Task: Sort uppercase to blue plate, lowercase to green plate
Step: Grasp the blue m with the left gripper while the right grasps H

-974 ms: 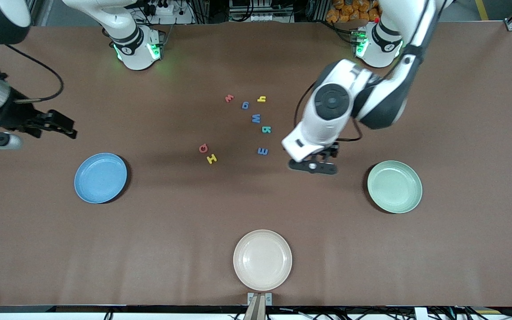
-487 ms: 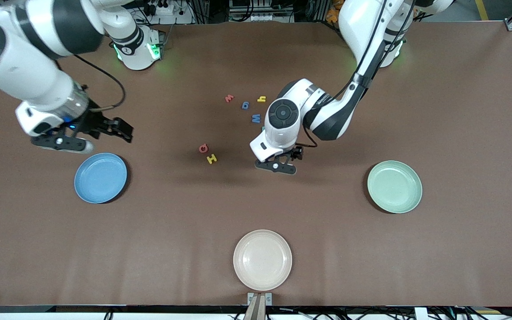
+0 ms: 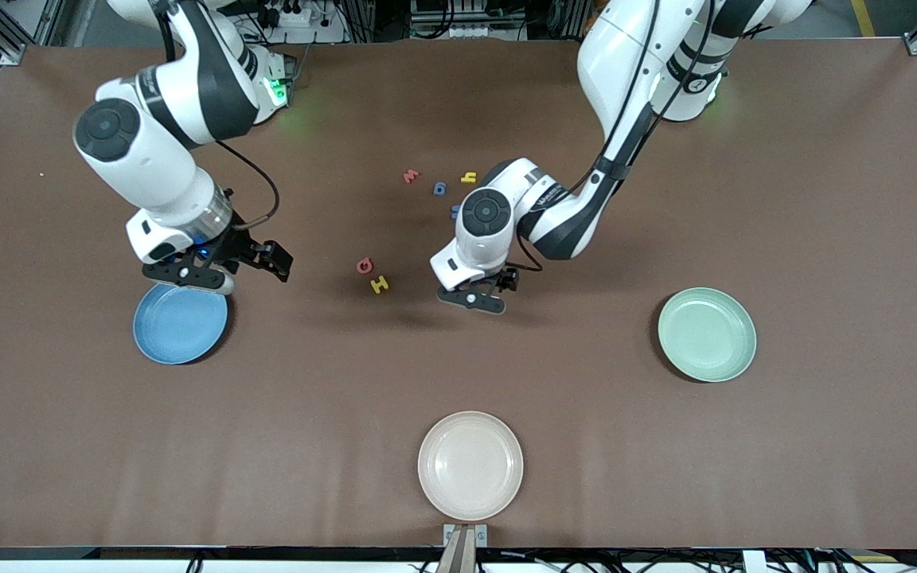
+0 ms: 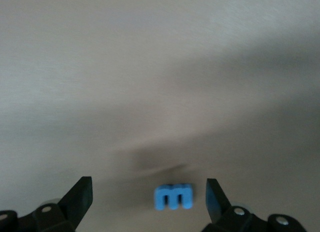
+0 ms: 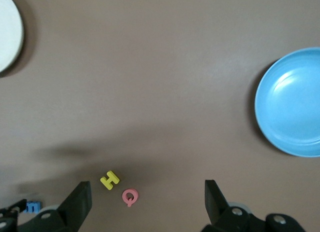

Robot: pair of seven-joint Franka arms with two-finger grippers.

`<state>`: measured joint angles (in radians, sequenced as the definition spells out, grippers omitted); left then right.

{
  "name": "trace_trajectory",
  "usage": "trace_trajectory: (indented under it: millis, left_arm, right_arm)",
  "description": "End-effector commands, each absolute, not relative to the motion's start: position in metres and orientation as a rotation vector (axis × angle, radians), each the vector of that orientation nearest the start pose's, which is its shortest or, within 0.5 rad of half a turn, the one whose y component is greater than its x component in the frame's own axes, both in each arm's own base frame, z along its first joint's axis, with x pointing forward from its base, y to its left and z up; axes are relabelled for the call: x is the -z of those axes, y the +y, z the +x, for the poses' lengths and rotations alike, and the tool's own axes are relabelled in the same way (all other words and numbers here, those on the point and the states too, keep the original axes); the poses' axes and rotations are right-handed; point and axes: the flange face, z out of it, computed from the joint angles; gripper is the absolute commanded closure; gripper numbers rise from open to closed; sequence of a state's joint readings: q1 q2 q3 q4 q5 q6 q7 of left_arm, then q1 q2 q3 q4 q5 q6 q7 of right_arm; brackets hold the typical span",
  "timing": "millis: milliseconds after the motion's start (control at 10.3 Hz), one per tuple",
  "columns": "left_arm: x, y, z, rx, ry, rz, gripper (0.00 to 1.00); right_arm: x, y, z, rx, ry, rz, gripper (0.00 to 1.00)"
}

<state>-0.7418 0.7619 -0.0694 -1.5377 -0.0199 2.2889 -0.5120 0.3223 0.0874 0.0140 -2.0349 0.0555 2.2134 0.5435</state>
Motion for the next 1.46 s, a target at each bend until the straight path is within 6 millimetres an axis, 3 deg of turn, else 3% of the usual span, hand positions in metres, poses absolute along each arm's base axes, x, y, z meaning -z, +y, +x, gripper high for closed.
trace_trajectory:
  millis: [0,292,487,682,1169,1364]
  left_arm:
    - [-0.198,-0.515,0.490,-0.073,0.400,-3.174,0.00]
    - [-0.194,-0.515,0.489,-0.077,0.406,-3.167,0.00]
    - [-0.191,-0.519,0.482,-0.091,0.416,-3.164,0.01]
    - [-0.188,-0.518,0.480,-0.106,0.414,-3.158,0.05]
    - [-0.181,-0.519,0.467,-0.180,0.369,-3.123,0.14]
    - [-0.178,-0.519,0.467,-0.185,0.338,-3.124,0.15]
  right_arm:
    - [-0.377,0.215,0.541,0.044,0.429,-3.042,0.00]
    - [-0.305,0.228,0.521,0.168,0.391,-2.997,0.00]
    - [-0.274,0.247,0.513,0.143,0.443,-2.983,0.00]
    - [-0.244,0.253,0.515,0.109,0.446,-2.991,0.00]
    - [-0.219,0.321,0.490,0.234,0.343,-3.090,0.00]
    - [-0.205,0.330,0.484,0.311,0.204,-3.159,0.00]
